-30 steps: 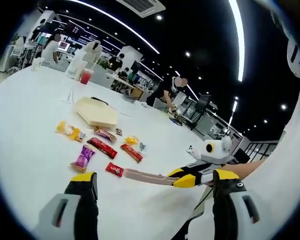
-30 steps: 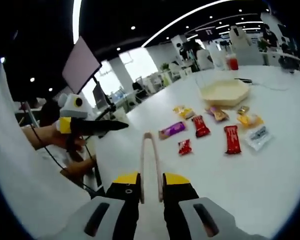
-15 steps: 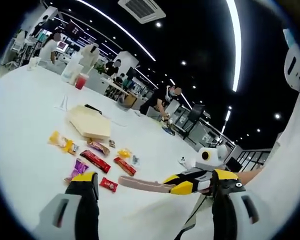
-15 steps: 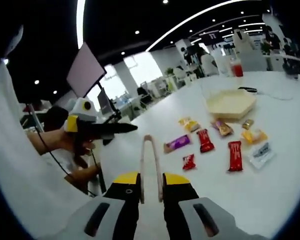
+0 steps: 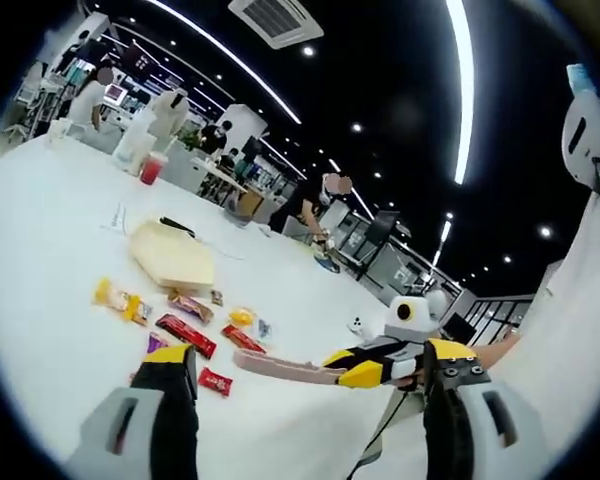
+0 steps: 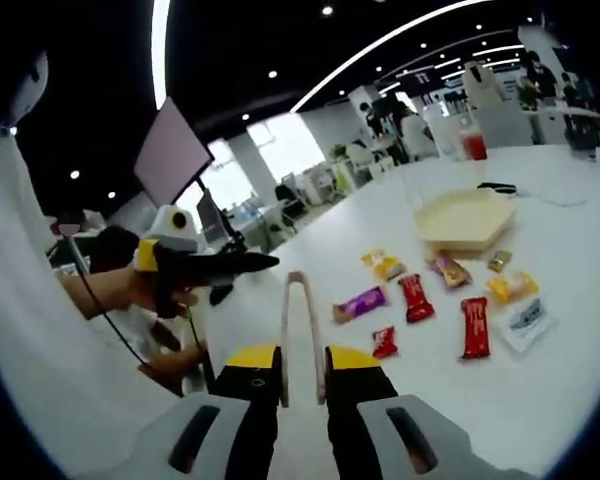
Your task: Place the target food into the container with the food tongs after gripping and lifting it, then release it inside without dropping or visibly crushing the food.
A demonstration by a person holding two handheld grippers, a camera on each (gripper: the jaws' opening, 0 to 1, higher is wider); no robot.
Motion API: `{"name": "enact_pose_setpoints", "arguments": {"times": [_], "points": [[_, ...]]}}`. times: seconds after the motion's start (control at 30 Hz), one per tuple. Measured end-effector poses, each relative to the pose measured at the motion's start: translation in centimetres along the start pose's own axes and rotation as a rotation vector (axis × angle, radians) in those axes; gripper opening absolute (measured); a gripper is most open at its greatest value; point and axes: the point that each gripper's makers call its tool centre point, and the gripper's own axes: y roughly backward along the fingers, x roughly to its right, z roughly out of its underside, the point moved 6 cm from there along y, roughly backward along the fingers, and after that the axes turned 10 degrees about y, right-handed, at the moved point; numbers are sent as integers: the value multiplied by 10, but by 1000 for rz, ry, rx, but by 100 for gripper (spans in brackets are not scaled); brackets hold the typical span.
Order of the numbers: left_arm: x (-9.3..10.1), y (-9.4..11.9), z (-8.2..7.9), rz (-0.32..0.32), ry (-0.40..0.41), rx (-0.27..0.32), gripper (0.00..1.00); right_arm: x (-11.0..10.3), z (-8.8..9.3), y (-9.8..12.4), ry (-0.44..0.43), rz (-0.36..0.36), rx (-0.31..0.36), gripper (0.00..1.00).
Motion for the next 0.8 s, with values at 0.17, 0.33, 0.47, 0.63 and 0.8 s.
{"name": "enact_pose_setpoints", "arguments": {"times": [0.17, 0.33, 0.47, 0.63, 0.8], "points": [[4, -3, 0, 18, -1, -18, 93, -4, -2, 0, -5, -1, 2, 16], [9, -7, 0, 34, -24, -47, 92, -8, -7, 2, -2, -2, 4, 16], [13, -6, -2, 35, -35, -47, 91, -10, -13, 4, -8, -4, 27, 16], [22, -5, -2, 49, -59, -52, 91, -13, -21, 7, 1, -7, 49, 16], [23, -8, -2, 62, -64, -63, 90, -17, -29, 11, -10, -13, 85, 16]]}}
